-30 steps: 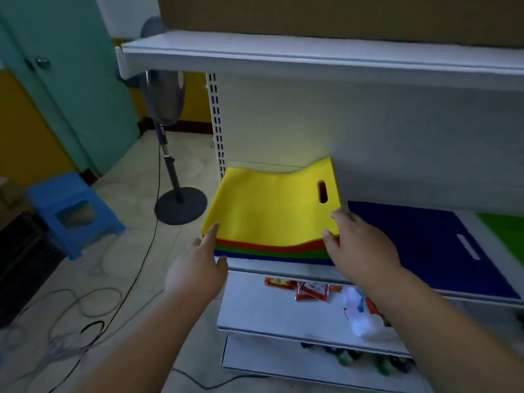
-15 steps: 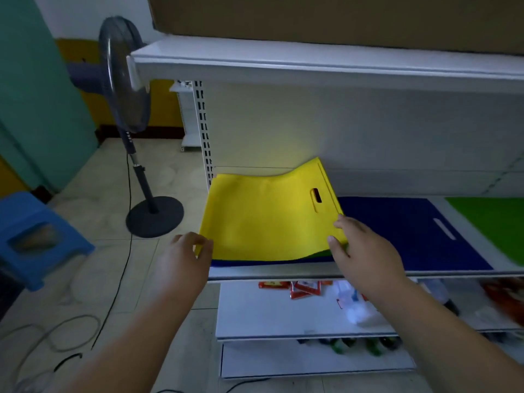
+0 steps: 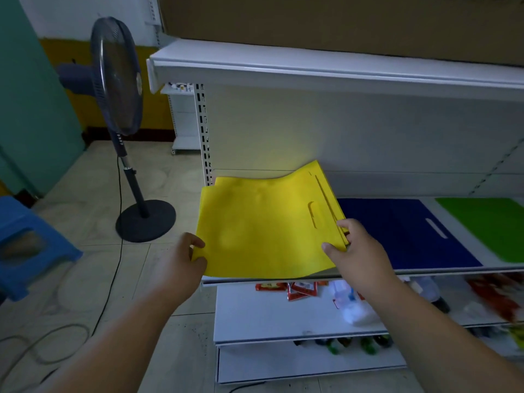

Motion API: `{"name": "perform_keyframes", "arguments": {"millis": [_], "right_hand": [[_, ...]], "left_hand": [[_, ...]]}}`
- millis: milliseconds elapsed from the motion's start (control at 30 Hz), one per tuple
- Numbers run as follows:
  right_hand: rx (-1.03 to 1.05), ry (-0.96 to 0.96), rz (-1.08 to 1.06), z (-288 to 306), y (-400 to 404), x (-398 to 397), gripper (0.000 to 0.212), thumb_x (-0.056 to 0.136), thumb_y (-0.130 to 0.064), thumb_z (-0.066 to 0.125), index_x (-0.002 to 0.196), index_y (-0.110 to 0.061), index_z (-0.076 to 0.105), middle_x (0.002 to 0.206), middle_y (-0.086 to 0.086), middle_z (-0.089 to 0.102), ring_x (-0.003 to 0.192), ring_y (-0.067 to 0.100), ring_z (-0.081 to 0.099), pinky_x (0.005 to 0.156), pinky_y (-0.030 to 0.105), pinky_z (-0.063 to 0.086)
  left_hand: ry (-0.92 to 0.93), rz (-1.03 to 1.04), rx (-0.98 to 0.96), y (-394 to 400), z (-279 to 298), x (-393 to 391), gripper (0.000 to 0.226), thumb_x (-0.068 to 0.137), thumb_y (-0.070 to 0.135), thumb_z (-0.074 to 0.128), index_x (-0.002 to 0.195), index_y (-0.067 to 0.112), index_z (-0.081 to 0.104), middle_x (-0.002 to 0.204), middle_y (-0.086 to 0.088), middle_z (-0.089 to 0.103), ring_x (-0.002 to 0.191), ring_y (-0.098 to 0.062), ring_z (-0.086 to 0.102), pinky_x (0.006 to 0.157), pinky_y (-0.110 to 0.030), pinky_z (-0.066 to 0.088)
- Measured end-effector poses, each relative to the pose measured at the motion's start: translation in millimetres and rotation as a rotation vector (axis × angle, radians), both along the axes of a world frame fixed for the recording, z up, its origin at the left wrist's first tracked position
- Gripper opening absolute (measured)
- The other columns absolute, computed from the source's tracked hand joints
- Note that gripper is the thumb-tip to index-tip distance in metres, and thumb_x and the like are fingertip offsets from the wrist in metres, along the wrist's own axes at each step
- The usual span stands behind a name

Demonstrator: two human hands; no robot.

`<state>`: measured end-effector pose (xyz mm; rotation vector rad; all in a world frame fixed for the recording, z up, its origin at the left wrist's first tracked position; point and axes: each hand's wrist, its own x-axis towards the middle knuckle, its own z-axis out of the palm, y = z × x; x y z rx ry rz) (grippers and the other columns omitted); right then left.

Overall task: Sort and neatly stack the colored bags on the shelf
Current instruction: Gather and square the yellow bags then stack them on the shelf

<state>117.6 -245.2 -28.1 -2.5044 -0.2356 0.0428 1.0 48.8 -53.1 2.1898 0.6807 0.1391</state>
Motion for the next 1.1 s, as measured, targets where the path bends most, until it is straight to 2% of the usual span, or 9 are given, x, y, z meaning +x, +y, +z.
{"name": "perform_keyframes", "arguments": {"millis": [133, 267, 433, 533, 667, 767, 833, 933, 1100], "right_hand": [[0.061, 0.051, 0.072, 2, 2, 6, 0.044, 0.096, -0.030, 0.058, 0.137, -0.034, 0.044, 0.133, 0.008, 0.057, 0.115, 0.020, 0.057, 0.081, 0.033, 0.049], [-0.042, -0.174, 0.128, 7, -17, -7, 0.040, 0.099, -0.037, 0.048, 0.139, -0.038, 0.047, 0.087, 0.009, 0.071, 0.073, 0.022, 0.064, 0.064, 0.039, 0.053], [0.068, -0.453, -0.048, 15, -79, -17, 0.040, 0.098, -0.039, 0.047, 0.138, -0.032, 0.053, 0.054, -0.010, 0.053, 0.051, 0.008, 0.051, 0.048, 0.027, 0.040], [0.063, -0.540, -0.139, 23, -143, -15, 0.040, 0.100, -0.040, 0.047, 0.136, -0.026, 0.056, 0.075, -0.001, 0.070, 0.059, 0.018, 0.058, 0.051, 0.024, 0.040], [0.080, -0.594, -0.252, 29, -260, -11, 0.042, 0.099, -0.038, 0.051, 0.137, -0.021, 0.056, 0.119, 0.011, 0.069, 0.100, 0.033, 0.067, 0.077, 0.043, 0.056], [0.067, -0.628, -0.354, 36, -358, -12, 0.047, 0.099, -0.047, 0.046, 0.137, -0.021, 0.055, 0.107, 0.014, 0.072, 0.080, 0.031, 0.065, 0.064, 0.031, 0.051], [0.049, -0.632, -0.423, 38, -422, -16, 0.056, 0.095, -0.055, 0.037, 0.138, -0.023, 0.055, 0.099, 0.016, 0.072, 0.072, 0.032, 0.062, 0.059, 0.032, 0.051], [0.057, -0.587, -0.548, 39, -507, -17, 0.046, 0.098, -0.047, 0.047, 0.138, -0.025, 0.054, 0.112, 0.014, 0.070, 0.091, 0.034, 0.066, 0.073, 0.039, 0.055], [0.075, -0.520, -0.685, 27, -620, 2, 0.041, 0.097, -0.033, 0.054, 0.137, -0.024, 0.056, 0.121, 0.011, 0.068, 0.102, 0.031, 0.065, 0.082, 0.039, 0.054]], "left_hand": [[0.006, 0.014, 0.011, -2, -8, -7, 0.020, 0.094, 0.013, 0.049, 0.097, 0.032, 0.051, 0.075, -0.008, 0.053, 0.051, -0.020, 0.045, 0.050, -0.034, 0.037], [-0.092, 0.106, 0.187, -25, -8, -19, 0.015, 0.096, 0.018, 0.048, 0.098, 0.032, 0.054, 0.064, -0.004, 0.053, 0.053, -0.024, 0.053, 0.047, -0.034, 0.041], [-0.256, 0.151, 0.185, -96, 5, -7, 0.014, 0.099, 0.025, 0.048, 0.107, 0.026, 0.061, 0.062, 0.002, 0.053, 0.058, -0.016, 0.051, 0.049, -0.029, 0.035], [-0.358, 0.082, 0.185, -152, 16, 21, 0.014, 0.099, 0.028, 0.050, 0.108, 0.028, 0.060, 0.057, 0.001, 0.053, 0.054, -0.020, 0.052, 0.048, -0.034, 0.039], [-0.425, -0.059, 0.204, -259, 28, 70, 0.017, 0.098, 0.029, 0.052, 0.112, 0.028, 0.062, 0.059, 0.004, 0.054, 0.057, -0.021, 0.052, 0.047, -0.029, 0.032], [-0.473, -0.157, 0.178, -355, 35, 104, 0.019, 0.098, 0.028, 0.054, 0.115, 0.026, 0.063, 0.065, 0.009, 0.055, 0.061, -0.020, 0.053, 0.051, -0.031, 0.039], [-0.482, -0.232, 0.176, -419, 39, 124, 0.021, 0.098, 0.029, 0.054, 0.117, 0.026, 0.062, 0.067, 0.009, 0.057, 0.061, -0.020, 0.055, 0.053, -0.037, 0.047], [-0.496, -0.336, 0.147, -506, 42, 153, 0.023, 0.098, 0.028, 0.054, 0.119, 0.027, 0.062, 0.068, 0.007, 0.059, 0.060, -0.022, 0.055, 0.053, -0.041, 0.048], [-0.472, -0.466, 0.145, -624, 34, 207, 0.021, 0.099, 0.028, 0.052, 0.117, 0.026, 0.062, 0.062, 0.002, 0.058, 0.059, -0.021, 0.054, 0.050, -0.030, 0.030]]}}
